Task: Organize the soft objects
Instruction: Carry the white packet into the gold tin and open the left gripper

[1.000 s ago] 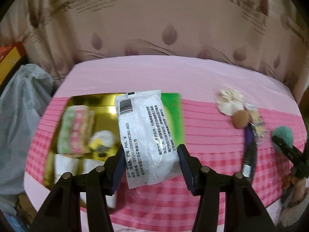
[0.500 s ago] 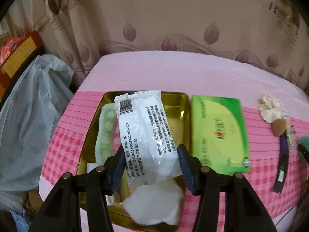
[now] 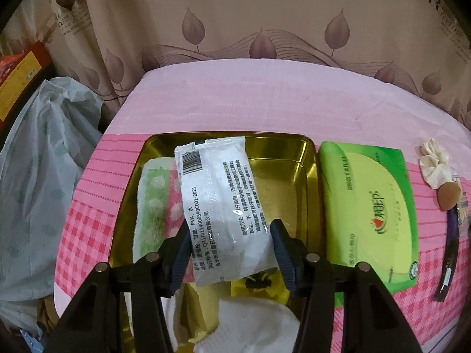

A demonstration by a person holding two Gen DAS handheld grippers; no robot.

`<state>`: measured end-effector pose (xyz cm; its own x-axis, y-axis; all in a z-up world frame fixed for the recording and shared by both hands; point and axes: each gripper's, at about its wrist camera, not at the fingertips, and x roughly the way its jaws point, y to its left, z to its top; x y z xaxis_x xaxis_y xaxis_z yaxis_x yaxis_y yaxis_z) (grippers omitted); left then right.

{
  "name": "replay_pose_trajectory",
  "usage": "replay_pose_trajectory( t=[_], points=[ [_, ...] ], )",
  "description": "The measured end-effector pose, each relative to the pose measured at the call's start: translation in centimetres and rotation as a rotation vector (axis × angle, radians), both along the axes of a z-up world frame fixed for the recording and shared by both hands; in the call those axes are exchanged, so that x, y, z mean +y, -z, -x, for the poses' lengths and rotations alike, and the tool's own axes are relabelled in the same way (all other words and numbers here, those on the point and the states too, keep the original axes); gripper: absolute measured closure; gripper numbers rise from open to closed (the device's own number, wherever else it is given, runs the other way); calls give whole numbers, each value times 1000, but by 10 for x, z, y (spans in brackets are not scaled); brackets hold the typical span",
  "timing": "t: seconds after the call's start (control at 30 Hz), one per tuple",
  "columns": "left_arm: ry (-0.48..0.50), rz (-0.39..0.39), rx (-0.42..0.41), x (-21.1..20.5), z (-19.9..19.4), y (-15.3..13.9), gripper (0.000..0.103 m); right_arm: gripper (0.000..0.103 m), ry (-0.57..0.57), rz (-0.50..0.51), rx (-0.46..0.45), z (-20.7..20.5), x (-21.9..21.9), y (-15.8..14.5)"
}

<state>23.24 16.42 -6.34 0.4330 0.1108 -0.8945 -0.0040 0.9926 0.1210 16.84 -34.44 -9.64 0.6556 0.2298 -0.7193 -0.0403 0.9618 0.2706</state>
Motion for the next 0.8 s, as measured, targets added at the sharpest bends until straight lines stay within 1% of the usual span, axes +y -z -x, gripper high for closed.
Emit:
replay_pose_trajectory(
  t=[0.17, 0.47, 0.8],
  points=[
    [7, 13, 15, 2, -5, 5, 50, 82, 0, 4, 0, 0, -1, 0],
    [10, 2, 32, 4, -8, 9, 47, 82, 1, 13, 1, 0, 2, 0],
    [7, 5, 37, 5, 1, 2, 47, 82, 2, 24, 1, -1, 3, 0]
  ],
)
